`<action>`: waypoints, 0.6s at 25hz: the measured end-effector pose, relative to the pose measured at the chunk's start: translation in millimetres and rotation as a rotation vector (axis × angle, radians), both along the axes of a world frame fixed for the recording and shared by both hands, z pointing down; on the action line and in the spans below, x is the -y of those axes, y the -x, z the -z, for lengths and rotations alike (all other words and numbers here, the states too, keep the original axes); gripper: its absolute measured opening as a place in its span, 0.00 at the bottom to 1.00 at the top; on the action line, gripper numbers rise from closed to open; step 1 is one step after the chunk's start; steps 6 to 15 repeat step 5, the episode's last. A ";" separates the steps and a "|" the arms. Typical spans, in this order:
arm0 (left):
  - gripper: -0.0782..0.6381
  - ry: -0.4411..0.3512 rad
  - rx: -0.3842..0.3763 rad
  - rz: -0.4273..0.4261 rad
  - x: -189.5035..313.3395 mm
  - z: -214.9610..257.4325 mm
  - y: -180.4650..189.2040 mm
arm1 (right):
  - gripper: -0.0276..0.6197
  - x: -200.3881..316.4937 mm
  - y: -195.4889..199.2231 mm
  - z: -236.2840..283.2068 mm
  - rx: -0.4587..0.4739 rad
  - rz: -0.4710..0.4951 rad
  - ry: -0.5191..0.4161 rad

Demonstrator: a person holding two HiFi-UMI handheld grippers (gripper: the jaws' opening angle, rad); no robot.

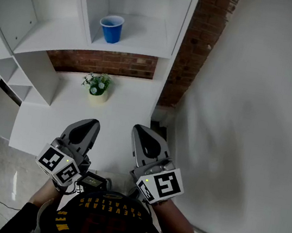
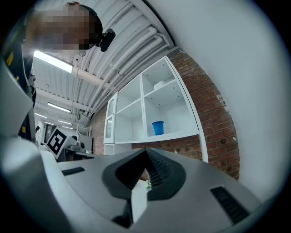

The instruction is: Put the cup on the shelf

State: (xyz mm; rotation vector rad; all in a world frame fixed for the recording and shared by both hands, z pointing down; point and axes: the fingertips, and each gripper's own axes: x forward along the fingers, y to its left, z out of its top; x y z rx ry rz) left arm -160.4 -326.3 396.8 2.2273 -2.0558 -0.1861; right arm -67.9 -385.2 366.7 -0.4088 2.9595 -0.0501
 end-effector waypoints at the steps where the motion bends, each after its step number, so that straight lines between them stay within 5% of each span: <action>1: 0.12 0.000 -0.001 0.001 0.3 0.0 0.5 | 0.03 0.5 -0.1 -0.1 0.000 -0.001 0.001; 15: 0.12 -0.001 -0.002 0.005 1.5 -0.9 4.1 | 0.03 2.7 1.0 -2.8 -0.004 -0.005 0.004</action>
